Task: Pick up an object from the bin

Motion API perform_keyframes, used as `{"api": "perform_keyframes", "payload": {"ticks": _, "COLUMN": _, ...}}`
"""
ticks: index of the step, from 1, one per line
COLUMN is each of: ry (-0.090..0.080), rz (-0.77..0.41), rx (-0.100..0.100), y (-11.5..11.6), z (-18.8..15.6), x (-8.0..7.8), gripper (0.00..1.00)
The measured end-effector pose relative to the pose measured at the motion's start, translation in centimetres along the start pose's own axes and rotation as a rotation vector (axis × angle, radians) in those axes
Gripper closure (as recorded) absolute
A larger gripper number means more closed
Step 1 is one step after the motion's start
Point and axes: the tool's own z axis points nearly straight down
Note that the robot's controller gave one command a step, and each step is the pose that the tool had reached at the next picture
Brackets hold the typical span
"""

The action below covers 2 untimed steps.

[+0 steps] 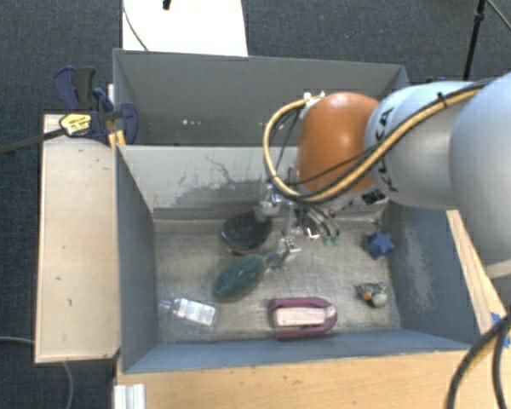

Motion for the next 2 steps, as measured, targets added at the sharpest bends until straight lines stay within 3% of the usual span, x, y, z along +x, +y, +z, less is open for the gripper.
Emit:
{"api": "perform_keyframes", "payload": {"ticks": 1, "ry": 0.017, "rz": 0.396, "rx": 0.003, "y": 4.26, "z": 1.62, "x": -0.83, "gripper": 0.0}}
{"api": "perform_keyframes", "payload": {"ticks": 2, "ry": 0.019, "rz": 0.391, "rx": 0.003, "y": 4.31, "z": 1.87, "x": -0.72, "gripper": 1.0}}
